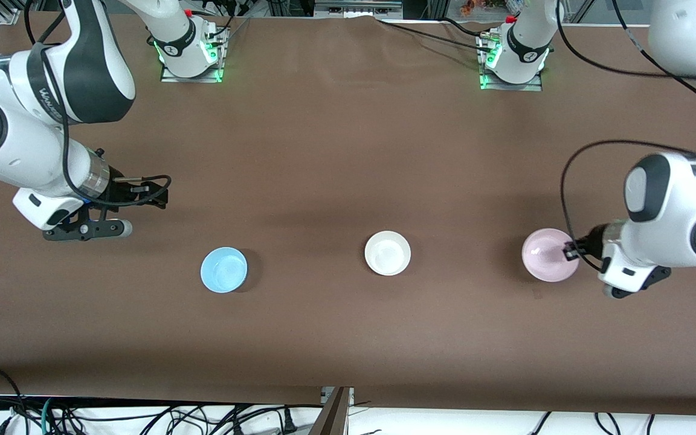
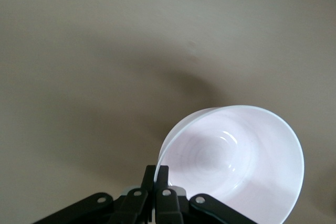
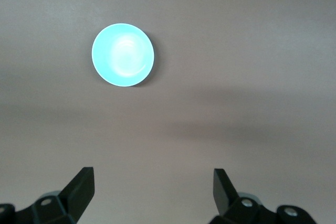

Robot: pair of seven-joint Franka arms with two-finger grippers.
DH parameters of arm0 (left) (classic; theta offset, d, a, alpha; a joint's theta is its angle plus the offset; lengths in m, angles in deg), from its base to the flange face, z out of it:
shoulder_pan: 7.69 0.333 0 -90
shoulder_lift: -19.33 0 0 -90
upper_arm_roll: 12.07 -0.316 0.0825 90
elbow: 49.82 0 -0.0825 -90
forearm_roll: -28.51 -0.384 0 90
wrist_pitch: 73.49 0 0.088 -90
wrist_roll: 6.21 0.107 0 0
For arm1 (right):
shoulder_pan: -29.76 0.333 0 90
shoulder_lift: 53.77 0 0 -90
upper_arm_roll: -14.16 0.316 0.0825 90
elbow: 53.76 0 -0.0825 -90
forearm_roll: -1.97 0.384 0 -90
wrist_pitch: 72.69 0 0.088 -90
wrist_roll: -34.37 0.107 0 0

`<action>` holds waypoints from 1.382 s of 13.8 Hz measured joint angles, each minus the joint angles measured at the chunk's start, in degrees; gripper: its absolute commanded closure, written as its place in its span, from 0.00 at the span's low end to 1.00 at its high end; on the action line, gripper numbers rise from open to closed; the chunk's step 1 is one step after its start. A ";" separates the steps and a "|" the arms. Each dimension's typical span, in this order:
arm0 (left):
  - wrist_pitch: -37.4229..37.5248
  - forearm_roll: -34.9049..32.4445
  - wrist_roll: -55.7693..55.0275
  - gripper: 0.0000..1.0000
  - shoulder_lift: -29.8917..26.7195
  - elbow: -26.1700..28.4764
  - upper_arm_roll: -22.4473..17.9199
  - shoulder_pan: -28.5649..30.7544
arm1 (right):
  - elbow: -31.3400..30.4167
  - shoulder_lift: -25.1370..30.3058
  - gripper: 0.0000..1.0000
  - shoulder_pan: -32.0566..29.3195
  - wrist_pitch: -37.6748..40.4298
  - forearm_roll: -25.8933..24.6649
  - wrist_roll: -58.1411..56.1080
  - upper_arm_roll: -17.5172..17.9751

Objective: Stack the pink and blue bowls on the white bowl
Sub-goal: 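Grasp the pink bowl rim with the left gripper, then carry the pink bowl onto the white bowl with the left gripper, then open the left gripper on pink bowl while the right gripper grips blue bowl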

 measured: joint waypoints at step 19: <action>-16.14 0.11 -18.85 1.00 18.88 -12.39 -0.67 -27.46 | -2.62 -22.40 0.39 0.83 -31.21 0.35 -1.23 -0.50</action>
